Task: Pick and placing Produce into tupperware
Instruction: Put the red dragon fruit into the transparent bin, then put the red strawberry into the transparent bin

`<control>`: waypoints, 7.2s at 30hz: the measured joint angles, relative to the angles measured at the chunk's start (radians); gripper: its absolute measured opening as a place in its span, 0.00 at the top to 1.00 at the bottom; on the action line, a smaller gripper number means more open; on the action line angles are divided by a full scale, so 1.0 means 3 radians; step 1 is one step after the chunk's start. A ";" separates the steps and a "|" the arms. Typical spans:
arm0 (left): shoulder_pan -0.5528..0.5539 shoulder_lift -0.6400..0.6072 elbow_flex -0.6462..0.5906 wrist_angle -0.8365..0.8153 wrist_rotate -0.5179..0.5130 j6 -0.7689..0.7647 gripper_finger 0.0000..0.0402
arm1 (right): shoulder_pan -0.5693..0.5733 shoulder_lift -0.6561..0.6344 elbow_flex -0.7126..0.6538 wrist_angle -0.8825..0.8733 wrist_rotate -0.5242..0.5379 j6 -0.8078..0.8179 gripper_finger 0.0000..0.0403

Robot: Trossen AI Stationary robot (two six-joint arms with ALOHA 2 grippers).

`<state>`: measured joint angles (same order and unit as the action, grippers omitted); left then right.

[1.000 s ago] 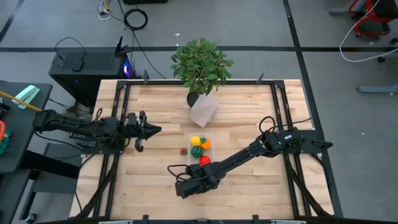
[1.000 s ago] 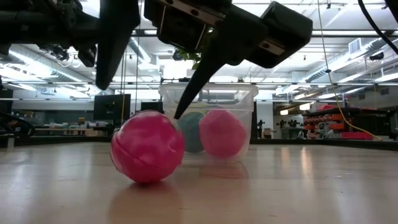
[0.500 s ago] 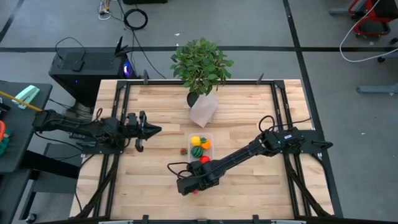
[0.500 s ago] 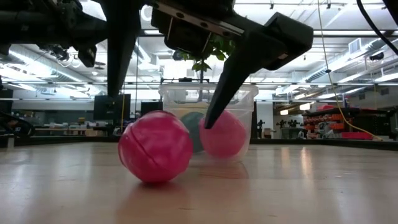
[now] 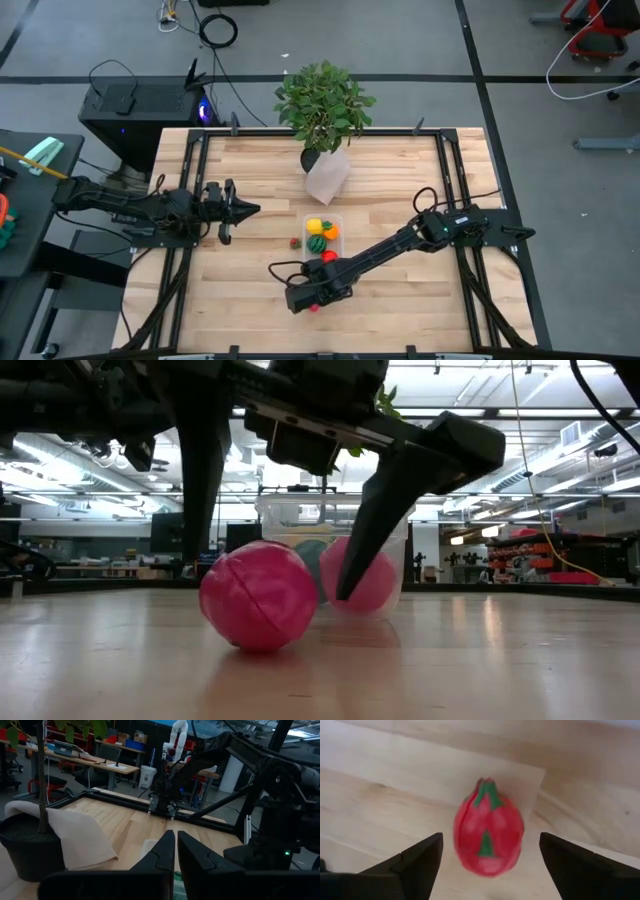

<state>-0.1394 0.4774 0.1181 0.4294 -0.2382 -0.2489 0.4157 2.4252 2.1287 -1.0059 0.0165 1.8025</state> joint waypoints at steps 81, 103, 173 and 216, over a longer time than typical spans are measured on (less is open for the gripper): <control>0.0013 -0.0001 -0.0001 -0.0004 -0.0014 0.0032 0.94 | -0.0703 -0.0604 0.0551 -0.1269 -0.0143 -0.0526 0.44; 0.0013 0.0000 -0.0001 -0.0003 -0.0014 0.0032 0.93 | -0.0544 -0.0593 0.0078 -0.0930 -0.0109 -0.0076 0.44; 0.0013 -0.0001 -0.0001 -0.0004 -0.0012 0.0032 0.94 | -0.0523 -0.0680 0.0086 -0.0757 0.0063 -0.0436 0.64; 0.0012 0.0000 -0.0001 0.0140 -0.0451 -0.0094 0.96 | -0.1484 -0.3321 -0.2656 0.4810 -0.0998 -0.4809 1.00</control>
<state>-0.1357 0.4774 0.1177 0.4713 -0.3737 -0.2771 -0.0295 1.4290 1.3317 0.4373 -0.2829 0.3599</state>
